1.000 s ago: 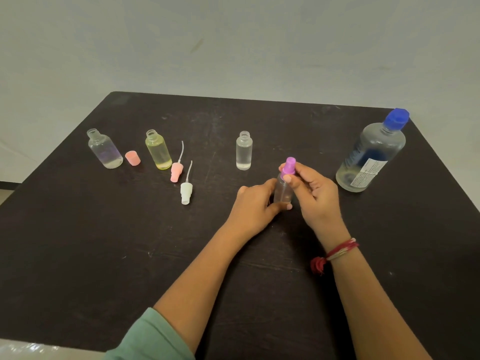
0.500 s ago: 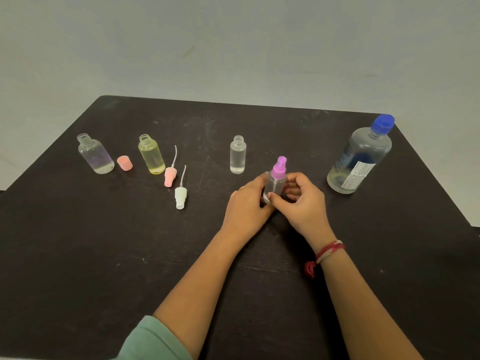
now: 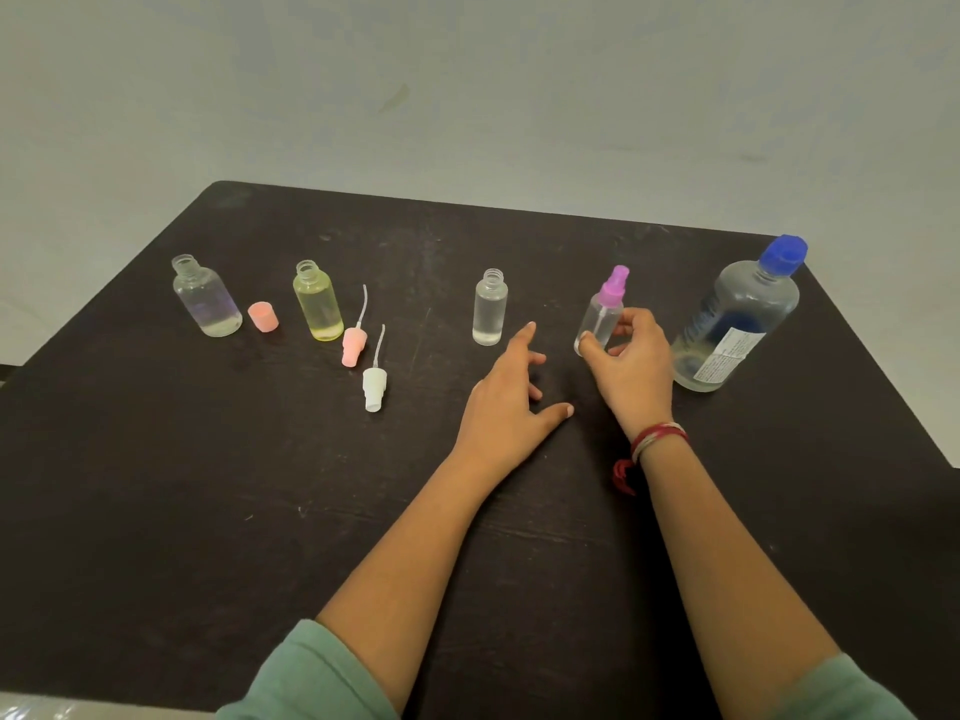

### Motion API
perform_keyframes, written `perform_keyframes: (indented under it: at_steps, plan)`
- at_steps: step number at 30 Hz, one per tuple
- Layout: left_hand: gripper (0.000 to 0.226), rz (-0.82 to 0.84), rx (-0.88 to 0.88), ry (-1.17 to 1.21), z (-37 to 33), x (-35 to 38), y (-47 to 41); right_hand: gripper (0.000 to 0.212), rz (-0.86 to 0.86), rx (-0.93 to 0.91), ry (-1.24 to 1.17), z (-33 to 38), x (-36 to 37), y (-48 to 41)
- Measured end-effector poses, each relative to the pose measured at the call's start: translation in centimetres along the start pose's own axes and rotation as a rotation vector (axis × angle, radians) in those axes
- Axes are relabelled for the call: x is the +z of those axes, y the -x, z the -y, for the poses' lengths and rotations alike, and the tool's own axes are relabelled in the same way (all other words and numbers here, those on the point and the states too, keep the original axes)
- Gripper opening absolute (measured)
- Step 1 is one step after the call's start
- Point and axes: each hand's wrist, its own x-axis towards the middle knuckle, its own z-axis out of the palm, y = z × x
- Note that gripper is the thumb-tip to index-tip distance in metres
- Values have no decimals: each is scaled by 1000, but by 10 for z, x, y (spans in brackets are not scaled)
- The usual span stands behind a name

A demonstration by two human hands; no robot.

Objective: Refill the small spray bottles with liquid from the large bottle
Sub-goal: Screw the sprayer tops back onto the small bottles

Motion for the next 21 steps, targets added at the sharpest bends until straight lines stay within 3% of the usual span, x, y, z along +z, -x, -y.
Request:
perform_keyframes:
  at_steps: [3,6,9,12,14,18,21]
  plan:
    - [95,-7,7,21,0,0,0,42,-15,22,-10,-1,2,4]
    - [64,-80,69,16,-1,0,5,57,-72,68,-83,-2,1,22]
    - [37,-311,208,21,-9,-9,11,38,-102,43,-215,5,4,49]
    - [26,-652,354,73,-14,-33,11,18,52,-74,-302,25,16,71]
    - [24,-853,405,117,-7,-54,11,16,164,-165,-303,41,30,81]
    - [40,-1124,324,255,13,-88,13,34,416,-216,-118,72,53,91]
    - [34,-1224,289,283,21,-101,14,54,487,-237,12,91,70,92]
